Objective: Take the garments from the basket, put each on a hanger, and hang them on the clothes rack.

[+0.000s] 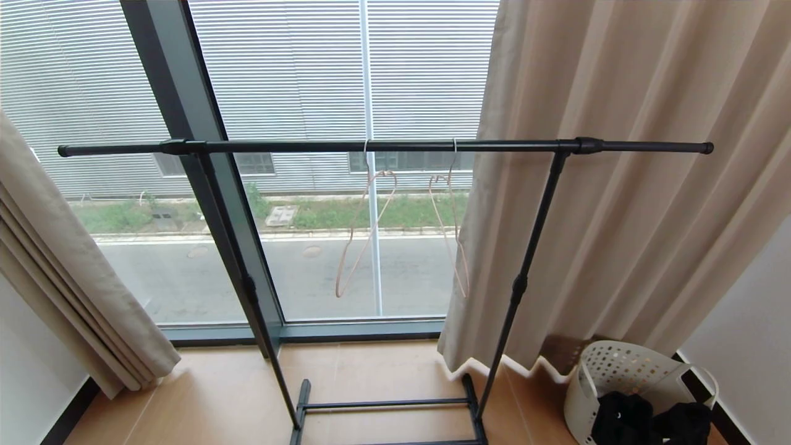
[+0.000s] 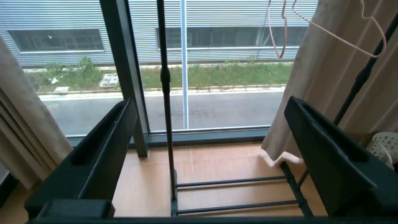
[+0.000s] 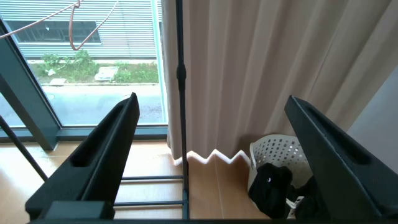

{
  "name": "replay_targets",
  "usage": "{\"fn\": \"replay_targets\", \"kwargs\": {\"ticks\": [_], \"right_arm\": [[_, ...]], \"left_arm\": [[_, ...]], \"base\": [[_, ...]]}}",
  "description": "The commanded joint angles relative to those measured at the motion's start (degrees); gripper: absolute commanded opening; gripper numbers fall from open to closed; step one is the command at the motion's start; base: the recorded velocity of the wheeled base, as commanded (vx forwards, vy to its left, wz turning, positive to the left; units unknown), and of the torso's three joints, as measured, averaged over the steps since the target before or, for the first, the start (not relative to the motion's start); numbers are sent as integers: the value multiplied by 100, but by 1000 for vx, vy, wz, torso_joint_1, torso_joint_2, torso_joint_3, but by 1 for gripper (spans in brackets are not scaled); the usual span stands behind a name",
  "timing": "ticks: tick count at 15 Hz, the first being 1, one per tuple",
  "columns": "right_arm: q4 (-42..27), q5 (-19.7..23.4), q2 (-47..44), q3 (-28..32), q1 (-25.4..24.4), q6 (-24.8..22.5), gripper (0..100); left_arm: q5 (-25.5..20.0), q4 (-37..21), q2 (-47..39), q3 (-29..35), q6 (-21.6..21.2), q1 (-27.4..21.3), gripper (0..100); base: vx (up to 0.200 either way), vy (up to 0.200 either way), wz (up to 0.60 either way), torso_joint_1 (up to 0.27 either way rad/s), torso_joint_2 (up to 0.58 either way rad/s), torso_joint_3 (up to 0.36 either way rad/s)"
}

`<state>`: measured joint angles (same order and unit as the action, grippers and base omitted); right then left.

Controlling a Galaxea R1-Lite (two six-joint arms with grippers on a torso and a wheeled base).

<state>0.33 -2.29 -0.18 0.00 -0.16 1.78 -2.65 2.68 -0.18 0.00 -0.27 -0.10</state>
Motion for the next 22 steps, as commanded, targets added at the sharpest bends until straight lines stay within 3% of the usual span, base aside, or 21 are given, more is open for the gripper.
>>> {"fn": "replay_targets", "kwargs": {"ticks": [1,22], "right_arm": [[2,1,-8,0,-2,-2,100],[-50,27,-8,9,-19,-20,100]], "left_arm": [[1,4,-8,0,0,1,100],[1,4,-8,0,18,1,100]], "base": [[0,0,0,0,0,0],[0,0,0,0,0,0]]}}
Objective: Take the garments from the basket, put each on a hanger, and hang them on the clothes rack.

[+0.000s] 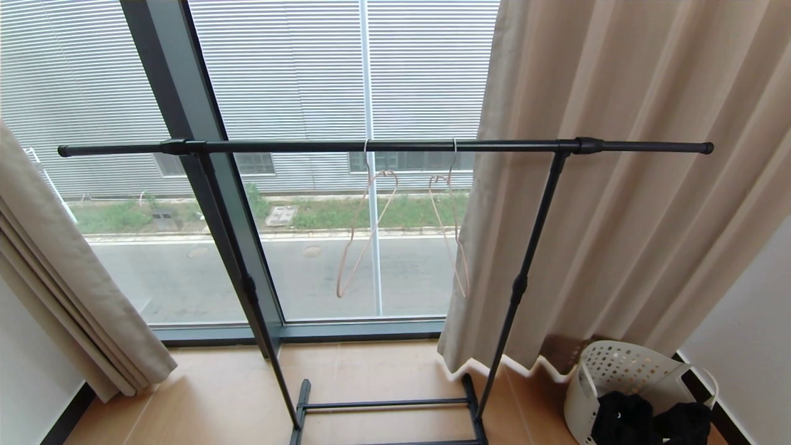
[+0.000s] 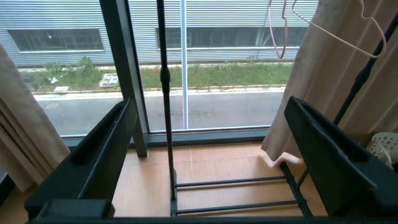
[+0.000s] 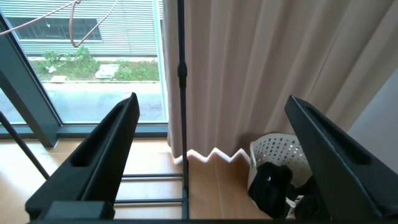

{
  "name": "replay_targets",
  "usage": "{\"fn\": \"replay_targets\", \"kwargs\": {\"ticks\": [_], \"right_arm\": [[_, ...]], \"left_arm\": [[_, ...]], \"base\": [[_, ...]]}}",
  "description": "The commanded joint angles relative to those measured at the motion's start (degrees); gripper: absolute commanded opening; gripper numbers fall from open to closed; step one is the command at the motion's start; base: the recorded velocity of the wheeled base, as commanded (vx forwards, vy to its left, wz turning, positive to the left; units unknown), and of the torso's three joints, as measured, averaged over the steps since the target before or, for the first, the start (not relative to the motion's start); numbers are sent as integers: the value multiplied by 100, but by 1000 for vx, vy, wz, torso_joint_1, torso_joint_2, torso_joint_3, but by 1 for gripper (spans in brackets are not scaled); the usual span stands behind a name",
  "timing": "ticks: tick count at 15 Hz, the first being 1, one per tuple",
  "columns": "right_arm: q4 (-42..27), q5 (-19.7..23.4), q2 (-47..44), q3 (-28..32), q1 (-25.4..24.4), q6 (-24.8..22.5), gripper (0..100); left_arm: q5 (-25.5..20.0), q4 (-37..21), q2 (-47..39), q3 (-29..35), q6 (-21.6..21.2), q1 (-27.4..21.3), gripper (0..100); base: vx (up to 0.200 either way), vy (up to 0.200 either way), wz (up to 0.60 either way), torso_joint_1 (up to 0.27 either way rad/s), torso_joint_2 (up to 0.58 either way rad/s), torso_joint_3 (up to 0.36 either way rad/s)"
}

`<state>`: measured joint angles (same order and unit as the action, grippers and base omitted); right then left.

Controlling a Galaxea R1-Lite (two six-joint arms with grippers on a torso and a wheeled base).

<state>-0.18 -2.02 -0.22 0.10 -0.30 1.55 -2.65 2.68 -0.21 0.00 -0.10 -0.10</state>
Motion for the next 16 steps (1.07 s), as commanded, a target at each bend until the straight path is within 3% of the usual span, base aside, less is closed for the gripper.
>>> {"fn": "replay_targets", "kwargs": {"ticks": [1,11,16], "right_arm": [[1,0,-4,-1,4,12,100],[1,0,-4,-1,-5,3,100],[1,0,-4,-1,4,3,100]], "left_arm": [[1,4,-6,0,1,1,100],[-8,-5,-6,0,10,1,100],[-8,-5,-6,0,1,1,100]], "base": [[0,0,0,0,0,0],[0,0,0,0,0,0],[0,0,0,-140,330,179]]}}
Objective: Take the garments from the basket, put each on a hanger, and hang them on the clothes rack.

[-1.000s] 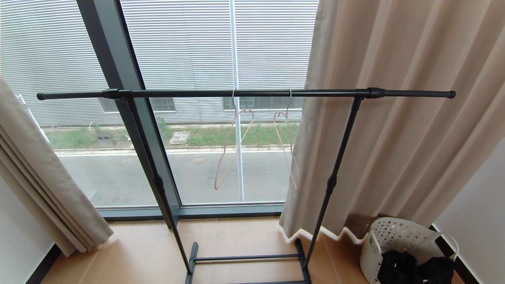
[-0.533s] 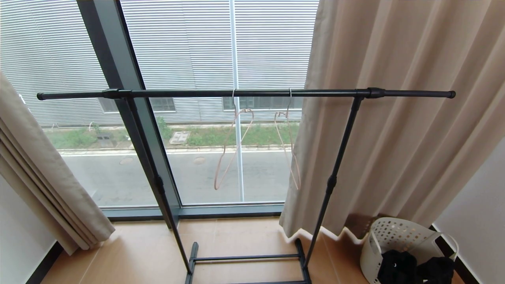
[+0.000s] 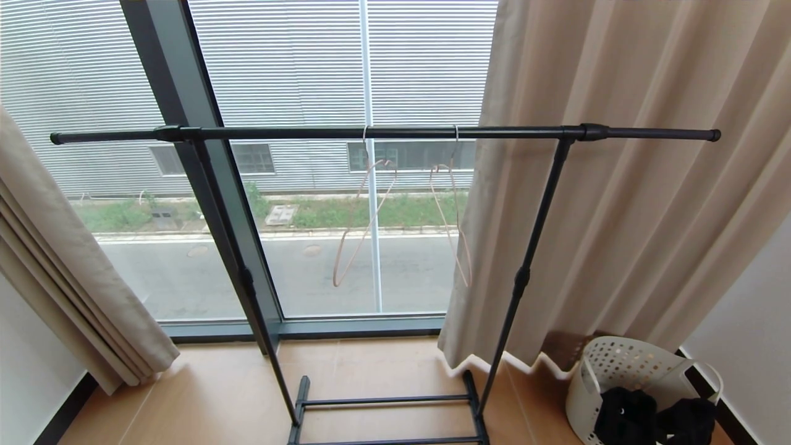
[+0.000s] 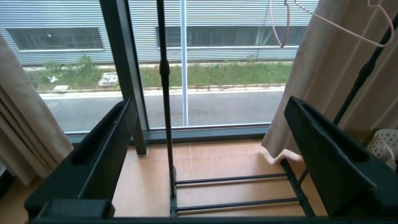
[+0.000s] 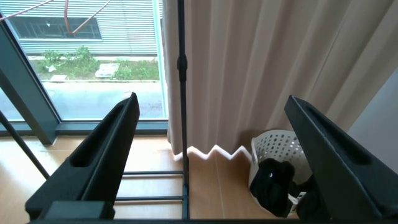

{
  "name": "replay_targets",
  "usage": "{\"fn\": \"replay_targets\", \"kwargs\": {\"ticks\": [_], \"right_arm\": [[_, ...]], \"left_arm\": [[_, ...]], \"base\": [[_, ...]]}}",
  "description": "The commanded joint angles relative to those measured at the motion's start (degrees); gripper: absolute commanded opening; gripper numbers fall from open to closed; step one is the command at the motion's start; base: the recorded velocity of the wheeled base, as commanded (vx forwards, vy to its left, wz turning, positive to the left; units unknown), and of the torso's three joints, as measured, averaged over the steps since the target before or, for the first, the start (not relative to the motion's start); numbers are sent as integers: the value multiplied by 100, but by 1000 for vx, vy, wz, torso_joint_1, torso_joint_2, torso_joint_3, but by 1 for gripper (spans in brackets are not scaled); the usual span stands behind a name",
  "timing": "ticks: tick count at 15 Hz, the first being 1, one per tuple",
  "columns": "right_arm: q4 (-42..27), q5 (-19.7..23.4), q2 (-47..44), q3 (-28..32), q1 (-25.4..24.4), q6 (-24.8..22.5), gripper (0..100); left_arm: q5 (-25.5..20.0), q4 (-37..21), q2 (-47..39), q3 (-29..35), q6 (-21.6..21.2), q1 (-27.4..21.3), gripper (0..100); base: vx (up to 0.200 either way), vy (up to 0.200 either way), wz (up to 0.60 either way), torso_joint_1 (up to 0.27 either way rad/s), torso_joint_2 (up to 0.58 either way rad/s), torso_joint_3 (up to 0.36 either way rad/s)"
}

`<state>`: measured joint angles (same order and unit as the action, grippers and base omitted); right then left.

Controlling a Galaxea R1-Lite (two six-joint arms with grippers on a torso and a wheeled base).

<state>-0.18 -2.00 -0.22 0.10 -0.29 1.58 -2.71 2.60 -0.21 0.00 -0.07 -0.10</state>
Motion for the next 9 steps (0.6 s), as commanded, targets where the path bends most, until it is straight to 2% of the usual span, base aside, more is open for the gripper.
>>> {"fn": "replay_targets", "kwargs": {"ticks": [1,9], "right_arm": [[1,-2,-4,8,3,0,100],[1,-11,-4,8,3,61,100]], "left_arm": [[-2,4,-6,0,-1,1,100],[-2,4,-6,0,-1,1,100]], "base": [[0,0,0,-144,344,198],[0,0,0,-183,416,237]]}}
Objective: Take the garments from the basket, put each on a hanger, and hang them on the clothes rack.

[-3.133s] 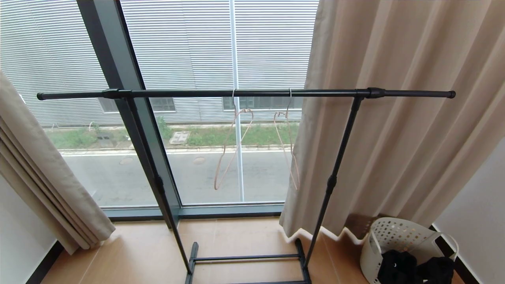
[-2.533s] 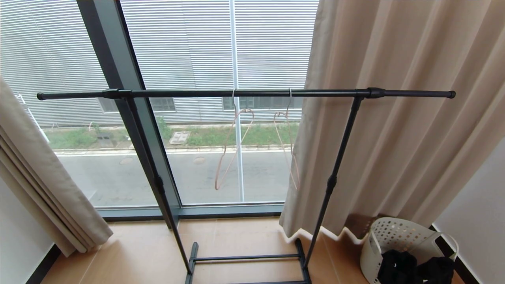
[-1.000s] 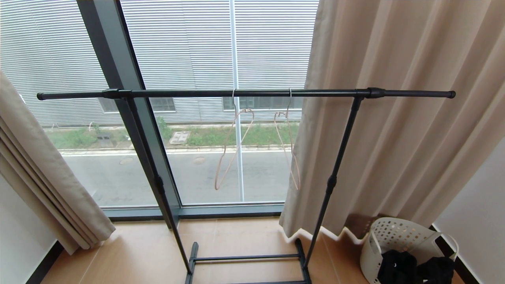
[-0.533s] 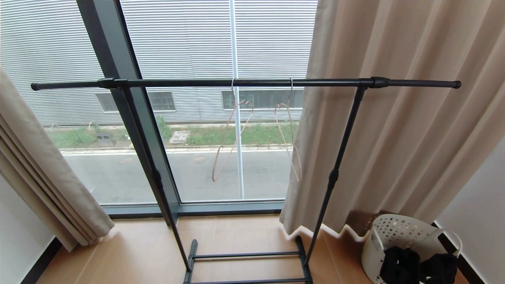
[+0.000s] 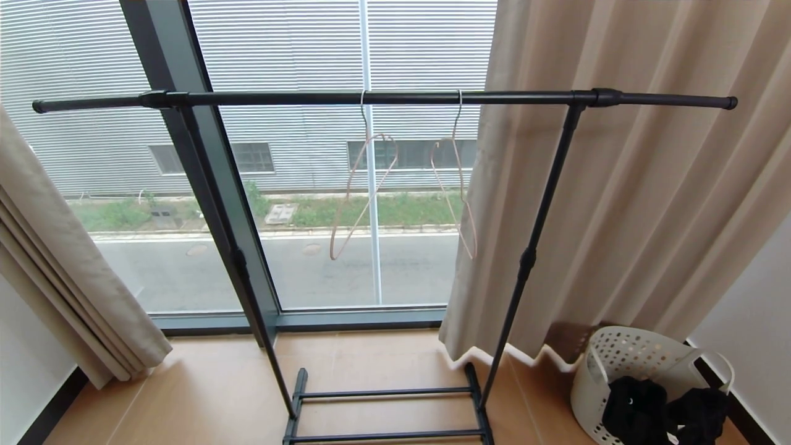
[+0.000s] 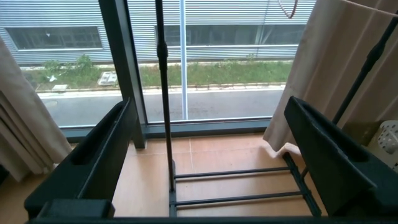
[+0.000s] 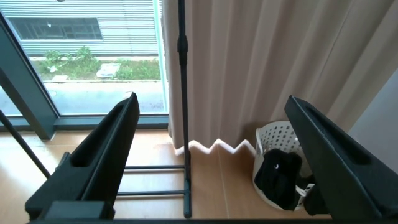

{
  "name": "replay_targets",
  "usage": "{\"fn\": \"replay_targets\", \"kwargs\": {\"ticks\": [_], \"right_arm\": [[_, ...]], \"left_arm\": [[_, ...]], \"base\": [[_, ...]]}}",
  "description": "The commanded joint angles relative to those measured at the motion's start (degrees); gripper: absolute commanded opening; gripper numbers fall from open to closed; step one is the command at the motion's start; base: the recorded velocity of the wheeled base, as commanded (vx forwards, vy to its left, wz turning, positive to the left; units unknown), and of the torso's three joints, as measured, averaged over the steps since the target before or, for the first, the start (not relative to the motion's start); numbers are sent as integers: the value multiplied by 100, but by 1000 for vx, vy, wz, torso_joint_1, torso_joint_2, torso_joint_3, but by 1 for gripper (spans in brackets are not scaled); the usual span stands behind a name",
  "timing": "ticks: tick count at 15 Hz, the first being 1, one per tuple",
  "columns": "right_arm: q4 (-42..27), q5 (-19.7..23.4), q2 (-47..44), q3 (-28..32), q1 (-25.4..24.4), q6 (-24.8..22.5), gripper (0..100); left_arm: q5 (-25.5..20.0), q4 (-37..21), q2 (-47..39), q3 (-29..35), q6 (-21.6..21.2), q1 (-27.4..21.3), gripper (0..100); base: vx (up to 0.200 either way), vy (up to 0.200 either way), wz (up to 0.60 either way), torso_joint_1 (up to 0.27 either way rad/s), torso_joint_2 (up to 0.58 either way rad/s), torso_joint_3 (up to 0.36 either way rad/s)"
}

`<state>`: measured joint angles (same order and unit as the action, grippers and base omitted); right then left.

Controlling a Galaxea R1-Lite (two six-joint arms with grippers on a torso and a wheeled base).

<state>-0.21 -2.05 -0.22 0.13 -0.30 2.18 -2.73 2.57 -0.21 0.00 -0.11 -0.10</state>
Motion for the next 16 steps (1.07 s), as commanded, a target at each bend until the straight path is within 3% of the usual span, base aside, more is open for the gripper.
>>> {"fn": "replay_targets", "kwargs": {"ticks": [1,16], "right_arm": [[-6,3,-4,4,-5,-7,100],[3,3,-4,4,4,-16,100]], "left_arm": [[1,6,-6,0,2,1,100],[-8,-11,-6,0,-7,1,100]], "base": [[0,0,0,-227,544,320],[0,0,0,-184,513,328]]}}
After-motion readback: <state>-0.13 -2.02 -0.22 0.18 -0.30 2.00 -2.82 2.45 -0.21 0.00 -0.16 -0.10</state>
